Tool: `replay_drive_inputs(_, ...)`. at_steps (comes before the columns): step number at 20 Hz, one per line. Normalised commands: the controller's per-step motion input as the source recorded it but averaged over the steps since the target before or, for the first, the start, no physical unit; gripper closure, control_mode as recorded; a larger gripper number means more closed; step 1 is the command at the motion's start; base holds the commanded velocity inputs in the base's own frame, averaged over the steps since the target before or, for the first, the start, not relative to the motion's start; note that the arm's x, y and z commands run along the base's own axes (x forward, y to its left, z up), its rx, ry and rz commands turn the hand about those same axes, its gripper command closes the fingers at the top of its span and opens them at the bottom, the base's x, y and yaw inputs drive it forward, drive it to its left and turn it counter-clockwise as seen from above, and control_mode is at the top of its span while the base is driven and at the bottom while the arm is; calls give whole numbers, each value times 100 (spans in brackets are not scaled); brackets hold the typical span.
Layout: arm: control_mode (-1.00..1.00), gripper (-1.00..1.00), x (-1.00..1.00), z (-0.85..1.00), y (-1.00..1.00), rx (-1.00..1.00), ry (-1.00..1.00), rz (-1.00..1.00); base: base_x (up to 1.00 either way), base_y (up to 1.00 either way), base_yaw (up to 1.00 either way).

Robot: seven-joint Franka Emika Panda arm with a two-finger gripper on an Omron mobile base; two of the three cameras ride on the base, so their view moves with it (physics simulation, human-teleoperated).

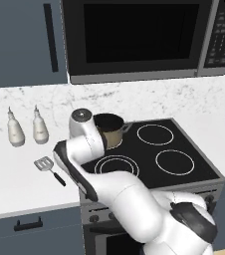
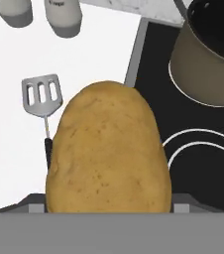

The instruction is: Put the mushroom and potato in the pot. Retrieve the spatula and lightly stir the vegetables in the pot.

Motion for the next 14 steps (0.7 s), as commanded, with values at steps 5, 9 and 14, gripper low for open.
replay_drive_inputs(5, -100, 100, 2, 65, -100, 3, -6, -21, 0, 0, 0)
replay_drive_inputs(9, -100, 100, 20, 38, -87, 2, -3, -18, 0, 0, 0)
replay_drive_inputs(14, -100, 100, 55, 0, -60, 0, 0, -12, 0, 0, 0)
